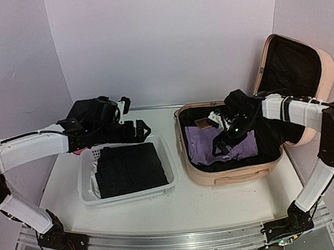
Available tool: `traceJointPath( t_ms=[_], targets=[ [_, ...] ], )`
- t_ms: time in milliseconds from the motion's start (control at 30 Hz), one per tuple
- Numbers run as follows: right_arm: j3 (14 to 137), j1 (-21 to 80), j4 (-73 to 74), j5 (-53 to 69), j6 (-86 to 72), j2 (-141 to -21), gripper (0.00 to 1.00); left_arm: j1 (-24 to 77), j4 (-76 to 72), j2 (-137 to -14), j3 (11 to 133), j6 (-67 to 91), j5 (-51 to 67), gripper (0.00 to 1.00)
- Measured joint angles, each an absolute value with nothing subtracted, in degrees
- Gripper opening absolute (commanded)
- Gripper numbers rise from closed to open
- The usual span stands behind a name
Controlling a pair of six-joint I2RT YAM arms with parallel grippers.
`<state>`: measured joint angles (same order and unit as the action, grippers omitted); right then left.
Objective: Open, take out, and arrange the luggage
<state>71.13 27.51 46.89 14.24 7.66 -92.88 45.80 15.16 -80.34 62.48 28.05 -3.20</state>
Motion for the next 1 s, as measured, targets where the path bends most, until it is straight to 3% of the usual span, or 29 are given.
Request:
traceJointPath(
  t_ms=[200, 433, 733, 1000],
  targets=[
    [71.2, 32.0, 45.4, 15.2, 21.5, -100.7, 0.92, 45.1, 19.9, -91.8, 72.9, 21.7, -1.6, 0.83],
    [79.2, 31.5, 43.7, 17.3, 29.1, -106.9, 0.84, 44.1, 32.9, -94.0, 86.3, 17.5, -1.8, 0.75],
    [81.7, 31.4, 37.9, 22.8, 32.8, -114.4, 0.96, 41.5, 38.7, -94.0, 87.9, 16.2, -6.0, 0.71],
    [81.7, 31.4, 33.8, 22.2, 34.7, -117.9, 0.97, 40.5, 42.7, -94.1, 90.3, 15.8, -7.5, 0.70]
  ],
)
